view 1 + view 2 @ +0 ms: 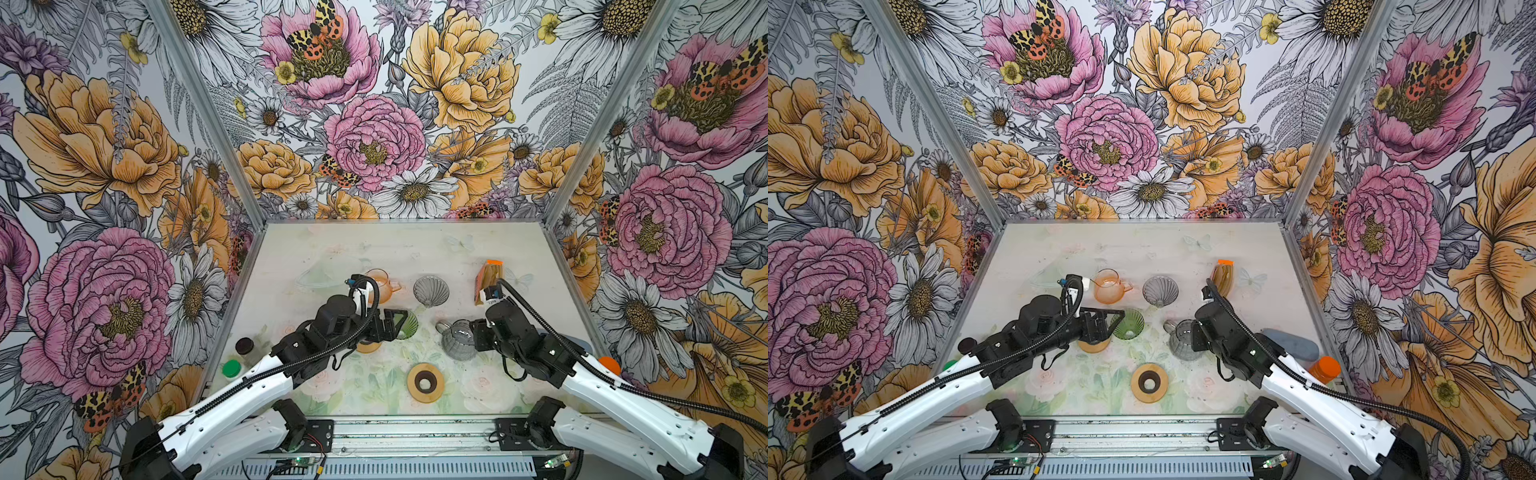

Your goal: Place the coffee filter in the dripper

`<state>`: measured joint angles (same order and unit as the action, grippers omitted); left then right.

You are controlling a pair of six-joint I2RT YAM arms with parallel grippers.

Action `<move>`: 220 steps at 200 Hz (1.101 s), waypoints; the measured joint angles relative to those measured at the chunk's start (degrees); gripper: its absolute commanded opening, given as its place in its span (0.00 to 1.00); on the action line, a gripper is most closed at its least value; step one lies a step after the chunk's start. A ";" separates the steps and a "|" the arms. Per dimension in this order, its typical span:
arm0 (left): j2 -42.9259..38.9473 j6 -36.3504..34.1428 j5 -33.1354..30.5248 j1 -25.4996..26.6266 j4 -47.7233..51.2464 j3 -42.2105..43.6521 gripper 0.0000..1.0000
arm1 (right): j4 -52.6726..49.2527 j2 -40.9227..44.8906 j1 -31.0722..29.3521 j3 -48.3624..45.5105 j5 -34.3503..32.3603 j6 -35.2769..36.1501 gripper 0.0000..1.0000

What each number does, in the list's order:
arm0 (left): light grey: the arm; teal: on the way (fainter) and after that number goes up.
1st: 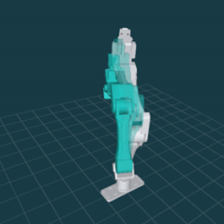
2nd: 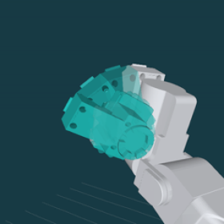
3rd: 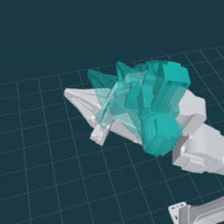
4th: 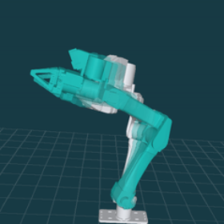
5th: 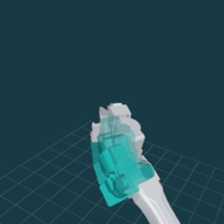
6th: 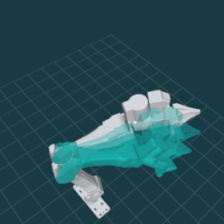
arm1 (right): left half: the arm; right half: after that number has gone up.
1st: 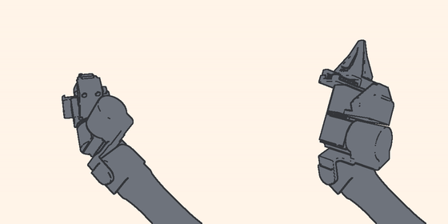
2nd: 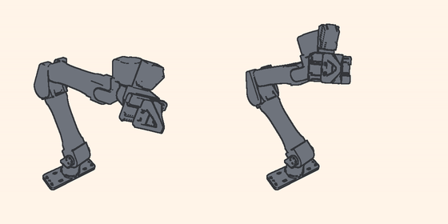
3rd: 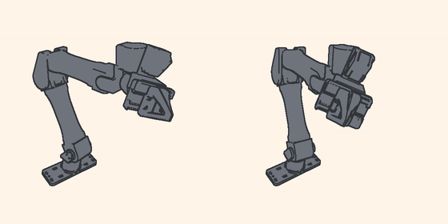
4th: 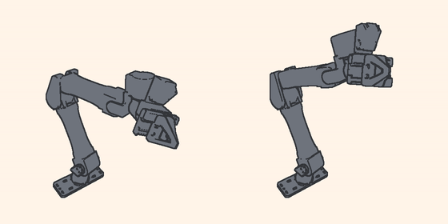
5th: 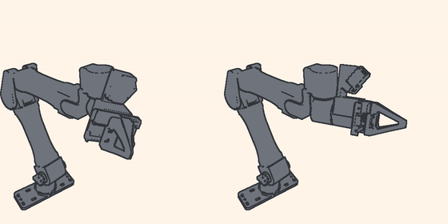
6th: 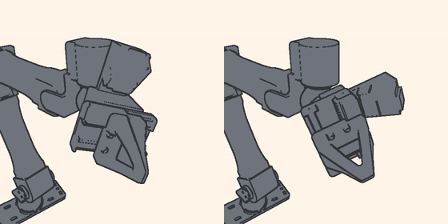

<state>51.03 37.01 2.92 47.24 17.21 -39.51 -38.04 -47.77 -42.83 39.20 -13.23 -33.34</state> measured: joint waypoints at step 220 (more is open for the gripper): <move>8.48 20.76 4.22 11.89 -1.79 11.87 0.95 | 3.26 -11.04 -28.09 -6.78 0.79 -16.83 0.23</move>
<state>59.51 57.78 7.14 59.13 15.42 -27.64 -34.79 -58.81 -70.91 32.42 -12.45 -50.17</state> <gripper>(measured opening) 0.961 0.229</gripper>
